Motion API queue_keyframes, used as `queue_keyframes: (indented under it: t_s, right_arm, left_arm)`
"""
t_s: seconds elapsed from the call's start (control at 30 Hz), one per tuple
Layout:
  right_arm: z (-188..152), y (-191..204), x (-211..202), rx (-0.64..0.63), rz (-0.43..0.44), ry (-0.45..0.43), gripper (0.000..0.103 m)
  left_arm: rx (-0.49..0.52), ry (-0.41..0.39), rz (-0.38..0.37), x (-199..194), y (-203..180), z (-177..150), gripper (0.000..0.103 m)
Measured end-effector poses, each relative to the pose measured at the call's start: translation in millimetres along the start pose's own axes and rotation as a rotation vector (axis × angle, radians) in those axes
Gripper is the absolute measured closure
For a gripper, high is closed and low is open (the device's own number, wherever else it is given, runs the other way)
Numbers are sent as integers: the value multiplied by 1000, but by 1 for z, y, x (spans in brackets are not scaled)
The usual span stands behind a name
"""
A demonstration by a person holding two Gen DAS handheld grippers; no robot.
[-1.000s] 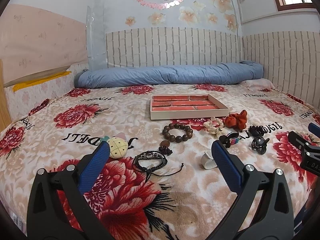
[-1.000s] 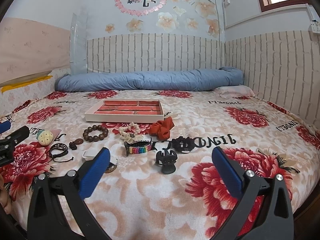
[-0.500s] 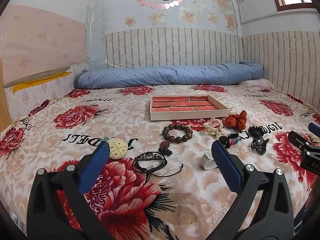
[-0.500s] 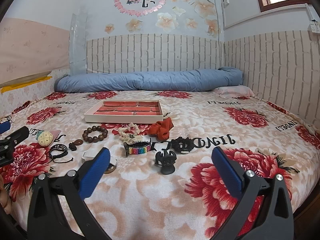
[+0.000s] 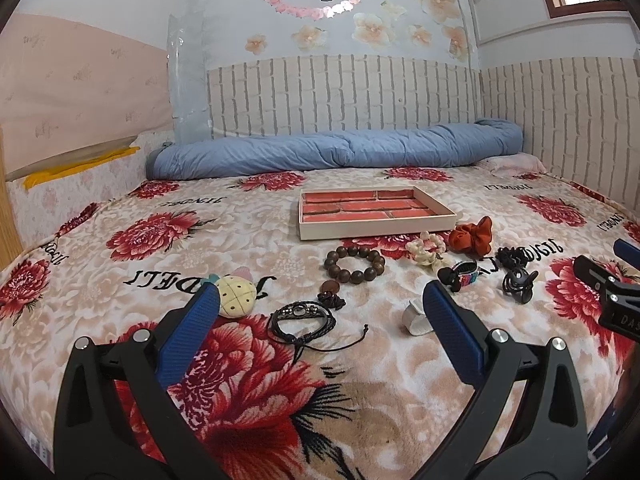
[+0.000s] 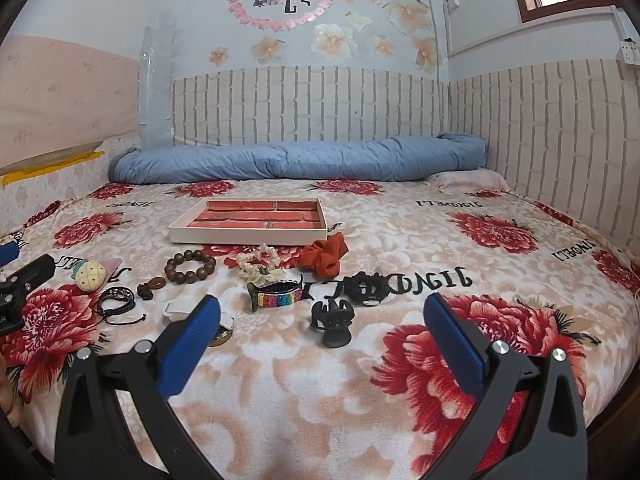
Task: Organize jewelry
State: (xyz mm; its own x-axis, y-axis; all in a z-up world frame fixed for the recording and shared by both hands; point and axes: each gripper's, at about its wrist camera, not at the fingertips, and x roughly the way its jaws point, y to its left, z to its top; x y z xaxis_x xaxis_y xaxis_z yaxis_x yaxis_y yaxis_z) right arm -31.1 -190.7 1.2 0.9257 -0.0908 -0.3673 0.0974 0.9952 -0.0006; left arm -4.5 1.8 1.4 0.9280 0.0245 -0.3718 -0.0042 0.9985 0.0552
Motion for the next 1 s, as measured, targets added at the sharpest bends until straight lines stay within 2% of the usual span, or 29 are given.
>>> queue_keyframes:
  t_s: [0.33,0.47,0.73,1.0]
  right_arm:
    - [-3,6,9,-16,-22,22,4]
    - [-5,4,17,2,-19,57,4]
    - [-18,5,30,-34,-89,77,4]
    - [-14,-6,54,-1,-70,125,4]
  left_arm:
    - [-5,50,-22,12,6,-3,5]
    - [-3,73,-22,17,8,-9,5]
    - [-6,140,-24,32,17,-26,5]
    - [-28,179,-26,58,21,-18,5]
